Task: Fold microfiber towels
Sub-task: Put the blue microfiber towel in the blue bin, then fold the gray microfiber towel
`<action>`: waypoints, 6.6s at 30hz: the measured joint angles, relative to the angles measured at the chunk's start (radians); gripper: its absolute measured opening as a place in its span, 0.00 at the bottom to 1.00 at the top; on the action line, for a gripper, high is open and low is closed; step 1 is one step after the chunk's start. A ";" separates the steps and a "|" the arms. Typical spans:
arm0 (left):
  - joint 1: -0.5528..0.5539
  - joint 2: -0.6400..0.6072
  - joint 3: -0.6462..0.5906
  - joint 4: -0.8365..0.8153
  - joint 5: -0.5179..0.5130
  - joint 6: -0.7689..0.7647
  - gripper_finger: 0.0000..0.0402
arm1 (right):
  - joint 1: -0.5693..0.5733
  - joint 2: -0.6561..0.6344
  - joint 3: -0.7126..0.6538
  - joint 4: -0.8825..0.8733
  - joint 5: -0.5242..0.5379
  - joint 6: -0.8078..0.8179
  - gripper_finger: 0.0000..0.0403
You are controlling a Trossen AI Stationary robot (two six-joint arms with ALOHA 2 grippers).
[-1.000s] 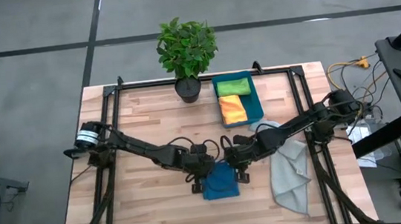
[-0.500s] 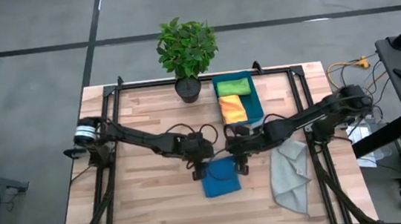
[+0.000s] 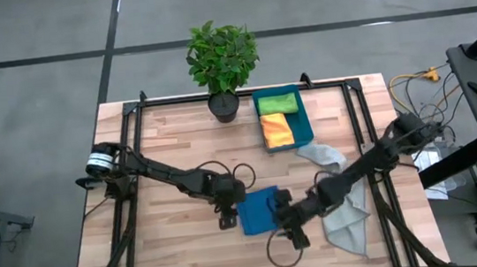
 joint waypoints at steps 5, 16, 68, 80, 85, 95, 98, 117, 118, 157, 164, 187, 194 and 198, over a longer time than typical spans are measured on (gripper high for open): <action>-0.038 0.000 -0.045 0.038 -0.005 -0.093 0.47 | 0.019 0.100 0.000 -0.008 0.043 -0.006 0.58; -0.099 0.000 -0.045 0.085 0.002 -0.208 0.47 | 0.032 0.210 0.014 -0.035 0.175 -0.002 0.44; -0.049 -0.029 -0.073 -0.005 -0.053 -0.243 0.47 | -1.200 -0.242 0.245 -0.445 -0.132 -0.661 0.03; -0.029 -0.029 -0.073 -0.004 -0.078 -0.355 0.47 | -1.321 0.032 0.312 -0.327 -0.367 -0.816 0.03; -0.028 -0.029 -0.073 -0.005 -0.091 -0.393 0.47 | -1.316 0.050 0.306 -0.369 -0.377 -0.856 0.03; -0.008 -0.029 -0.074 -0.010 -0.114 -0.406 0.47 | -1.308 -0.011 0.268 -0.491 -0.396 -0.932 0.03; -0.002 -0.029 -0.075 -0.009 -0.115 -0.399 0.47 | -1.291 -0.019 0.222 -0.507 -0.400 -0.962 0.03; -0.004 -0.029 -0.076 -0.007 -0.088 -0.387 0.47 | -1.255 -0.021 0.064 -0.416 -0.235 -1.020 0.03; -0.004 -0.029 -0.076 -0.007 -0.086 -0.386 0.47 | -1.255 -0.021 0.064 -0.426 -0.235 -1.018 0.03; -0.006 -0.029 -0.077 0.007 -0.081 -0.386 0.47 | -1.152 0.122 0.234 -0.373 -0.373 -0.533 0.18; -0.006 -0.029 -0.077 0.010 -0.077 -0.384 0.47 | -1.179 -0.059 0.242 -0.513 -0.367 -0.503 0.15; 0.000 -0.027 -0.080 0.229 -0.218 -0.229 0.47 | -0.625 -0.914 -0.438 -0.530 -0.224 0.687 0.15; 0.000 -0.027 -0.080 0.269 -0.218 -0.213 0.47 | -0.401 -0.933 -0.332 -0.601 -0.040 0.546 0.15; 0.001 -0.027 -0.080 0.276 -0.208 -0.174 0.47 | -0.263 -0.864 -0.289 -0.590 -0.123 0.637 0.15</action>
